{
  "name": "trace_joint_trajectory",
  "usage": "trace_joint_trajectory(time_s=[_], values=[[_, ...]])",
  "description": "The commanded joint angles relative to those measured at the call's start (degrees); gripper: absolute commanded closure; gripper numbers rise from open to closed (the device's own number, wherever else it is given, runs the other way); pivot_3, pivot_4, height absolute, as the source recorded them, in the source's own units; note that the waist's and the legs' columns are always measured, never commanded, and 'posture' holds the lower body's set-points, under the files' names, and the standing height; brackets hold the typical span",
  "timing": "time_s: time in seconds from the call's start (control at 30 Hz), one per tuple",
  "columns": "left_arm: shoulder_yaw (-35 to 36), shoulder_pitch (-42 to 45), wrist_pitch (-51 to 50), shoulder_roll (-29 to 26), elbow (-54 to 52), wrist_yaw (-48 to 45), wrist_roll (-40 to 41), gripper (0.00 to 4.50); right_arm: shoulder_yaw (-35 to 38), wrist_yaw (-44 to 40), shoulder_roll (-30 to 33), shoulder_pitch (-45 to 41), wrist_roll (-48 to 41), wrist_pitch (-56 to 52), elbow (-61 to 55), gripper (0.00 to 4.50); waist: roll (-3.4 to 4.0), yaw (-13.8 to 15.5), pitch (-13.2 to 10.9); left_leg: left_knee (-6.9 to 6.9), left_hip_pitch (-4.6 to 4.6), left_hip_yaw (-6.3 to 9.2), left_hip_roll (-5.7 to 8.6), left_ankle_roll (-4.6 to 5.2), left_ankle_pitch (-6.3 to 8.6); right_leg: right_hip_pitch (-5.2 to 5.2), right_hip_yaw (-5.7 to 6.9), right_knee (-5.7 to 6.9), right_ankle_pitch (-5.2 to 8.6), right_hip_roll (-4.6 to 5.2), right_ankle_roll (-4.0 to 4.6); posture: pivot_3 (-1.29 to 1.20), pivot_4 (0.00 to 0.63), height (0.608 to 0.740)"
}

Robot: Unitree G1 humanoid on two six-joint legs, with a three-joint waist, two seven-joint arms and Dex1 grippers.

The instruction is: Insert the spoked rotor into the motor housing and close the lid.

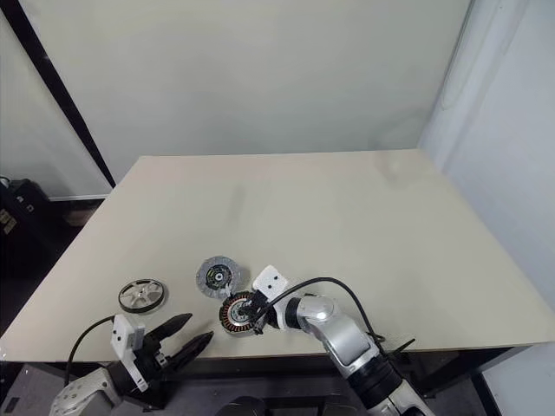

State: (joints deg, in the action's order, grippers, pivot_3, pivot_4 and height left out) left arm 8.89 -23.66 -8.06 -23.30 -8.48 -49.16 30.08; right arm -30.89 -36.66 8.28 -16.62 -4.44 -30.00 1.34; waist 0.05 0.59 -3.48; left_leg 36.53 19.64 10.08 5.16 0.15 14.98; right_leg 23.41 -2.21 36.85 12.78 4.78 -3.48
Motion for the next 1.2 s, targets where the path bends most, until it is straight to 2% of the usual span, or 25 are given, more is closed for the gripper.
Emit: trace_joint_trajectory(time_s=[0.03, 0.47, 1.2], values=[[2.3, 0.4, 1.2, -0.2, -0.4, 0.3, 0.7, 0.00, -0.4, -0.4, -1.6, -1.8, 0.6, 2.0, 0.7, 3.75, 0.01, 0.0, 0.0, -0.01, 0.00, 0.01, 0.00, 0.00, 0.00, 0.00, 0.01, 0.00, 0.00, -0.01, 0.00, 0.00, 0.000, 0.740], [1.9, 0.3, 0.7, 0.2, -1.2, 0.0, 0.6, 0.00, -0.9, -0.3, -4.4, -3.6, 2.5, 5.4, 7.0, 3.75, 0.01, 0.0, 0.0, 0.01, -0.03, -0.01, 0.01, -0.01, 0.01, -0.01, 0.00, 0.02, -0.01, -0.03, -0.02, 0.00, 0.000, 0.740], [0.7, 0.8, 0.7, 0.4, -1.1, -0.3, -0.1, 0.00, -0.1, -0.7, -3.9, -3.7, 4.4, 7.2, 9.6, 3.75, 0.02, 0.0, 0.0, 0.00, -0.04, 0.00, 0.00, -0.02, 0.01, 0.00, 0.00, 0.03, -0.02, -0.07, -0.01, 0.00, 0.000, 0.740]])
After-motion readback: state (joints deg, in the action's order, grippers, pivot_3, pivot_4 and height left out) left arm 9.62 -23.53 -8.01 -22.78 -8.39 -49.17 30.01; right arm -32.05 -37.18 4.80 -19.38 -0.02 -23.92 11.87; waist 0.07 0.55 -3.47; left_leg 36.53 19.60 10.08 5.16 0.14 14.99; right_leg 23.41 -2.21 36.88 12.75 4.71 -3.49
